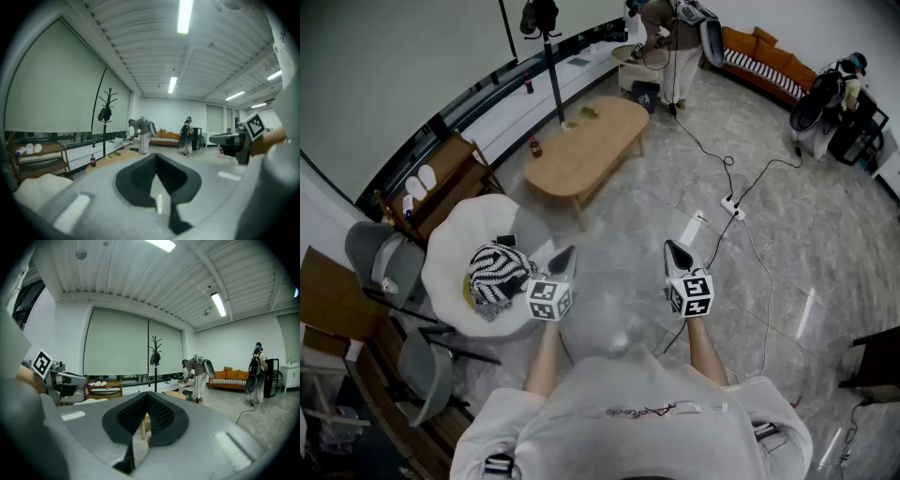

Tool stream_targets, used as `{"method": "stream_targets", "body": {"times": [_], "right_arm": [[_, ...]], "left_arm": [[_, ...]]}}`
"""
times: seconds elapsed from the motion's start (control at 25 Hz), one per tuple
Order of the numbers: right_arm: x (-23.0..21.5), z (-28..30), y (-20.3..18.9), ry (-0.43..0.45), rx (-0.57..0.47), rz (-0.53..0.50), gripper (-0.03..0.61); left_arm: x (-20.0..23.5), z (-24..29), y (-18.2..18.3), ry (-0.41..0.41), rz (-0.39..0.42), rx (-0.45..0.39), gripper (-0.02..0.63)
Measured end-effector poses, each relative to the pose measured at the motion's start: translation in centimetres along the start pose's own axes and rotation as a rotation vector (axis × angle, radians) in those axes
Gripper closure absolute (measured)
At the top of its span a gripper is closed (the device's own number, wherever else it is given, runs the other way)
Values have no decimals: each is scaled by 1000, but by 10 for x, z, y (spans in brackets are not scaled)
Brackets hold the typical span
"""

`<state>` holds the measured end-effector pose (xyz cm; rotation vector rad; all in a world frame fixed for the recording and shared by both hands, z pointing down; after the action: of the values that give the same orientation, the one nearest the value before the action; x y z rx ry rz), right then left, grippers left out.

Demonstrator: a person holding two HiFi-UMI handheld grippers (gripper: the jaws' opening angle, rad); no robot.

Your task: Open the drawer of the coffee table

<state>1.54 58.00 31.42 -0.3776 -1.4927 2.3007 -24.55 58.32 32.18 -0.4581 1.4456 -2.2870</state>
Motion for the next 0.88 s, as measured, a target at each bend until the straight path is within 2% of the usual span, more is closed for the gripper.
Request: {"method": "stream_targets", "body": {"times": [0.56,0.88], "right_arm": [[-21,-14,-10,22,-15,27,575],[-43,-22,-18,34,-2,8,575]], "left_arm": [[-28,11,5,-2,9,6,614],[-50,24,9,13,3,7,615]]}}
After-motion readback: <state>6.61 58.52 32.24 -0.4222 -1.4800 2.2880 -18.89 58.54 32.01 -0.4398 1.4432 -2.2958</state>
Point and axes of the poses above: the fingertips, and each gripper's own axes: z forward along the fingers, x to its left, y out of its top, the point moved 3 cm from there along -z, backward along the fingers, and after that the axes turned 14 degrees about x, right-handed, at the moved point
